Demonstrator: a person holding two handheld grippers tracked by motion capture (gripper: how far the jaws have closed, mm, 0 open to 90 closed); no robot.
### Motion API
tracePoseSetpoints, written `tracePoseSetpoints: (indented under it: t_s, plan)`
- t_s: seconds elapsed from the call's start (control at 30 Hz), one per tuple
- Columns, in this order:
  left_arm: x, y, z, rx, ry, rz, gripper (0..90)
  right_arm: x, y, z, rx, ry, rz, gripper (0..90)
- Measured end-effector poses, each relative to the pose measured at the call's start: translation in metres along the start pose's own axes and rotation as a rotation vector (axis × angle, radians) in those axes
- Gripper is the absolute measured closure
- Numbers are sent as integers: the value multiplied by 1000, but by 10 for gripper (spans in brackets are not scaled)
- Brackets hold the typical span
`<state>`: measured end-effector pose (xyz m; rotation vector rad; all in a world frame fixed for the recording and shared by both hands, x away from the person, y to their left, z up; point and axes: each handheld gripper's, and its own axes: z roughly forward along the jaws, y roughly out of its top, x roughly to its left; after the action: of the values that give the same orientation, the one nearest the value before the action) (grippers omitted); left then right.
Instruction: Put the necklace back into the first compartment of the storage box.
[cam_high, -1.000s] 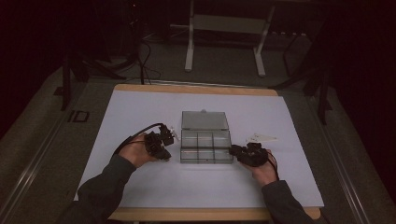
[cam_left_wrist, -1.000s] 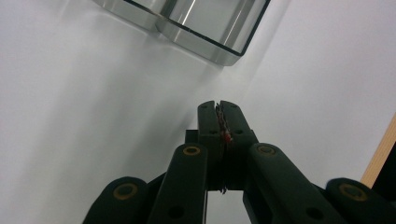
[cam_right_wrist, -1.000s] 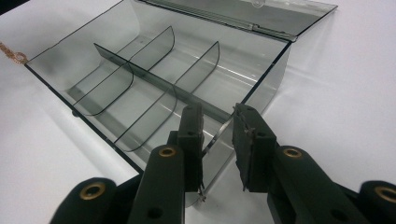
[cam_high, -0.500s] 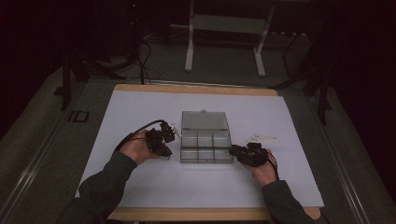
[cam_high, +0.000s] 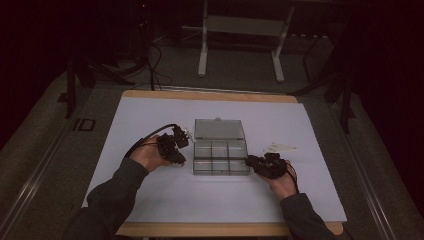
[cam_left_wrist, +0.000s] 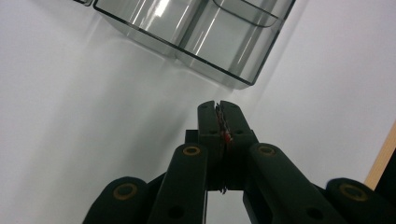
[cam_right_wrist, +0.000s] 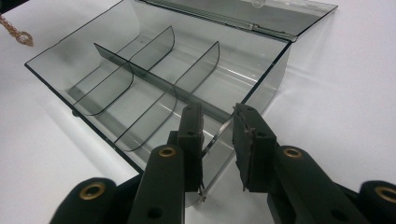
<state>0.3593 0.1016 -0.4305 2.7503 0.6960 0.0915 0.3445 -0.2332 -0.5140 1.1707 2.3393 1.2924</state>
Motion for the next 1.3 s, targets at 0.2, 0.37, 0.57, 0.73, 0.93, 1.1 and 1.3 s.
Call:
tracePoseSetpoints:
  t_s: [0.2,0.37,0.57,0.73,0.93,1.1,1.3]
  plan:
    - [4,2,1,-2,-4,-15,889,0,0,0,0,0,0,735]
    - [6,6,0,-2,1,-14,889,0,0,0,-1,0,-1,735]
    - [9,11,-2,-8,8,-18,889,0,0,0,-1,0,-4,734]
    - [13,13,-3,-18,7,-32,889,0,0,0,-1,-1,-4,734]
    - [17,14,-2,-23,9,-49,889,0,0,0,-1,0,-3,735]
    - [20,15,-1,-19,5,-55,888,0,0,0,-1,0,-3,734]
    - [22,17,-1,-16,5,-61,888,0,0,0,-1,0,-4,734]
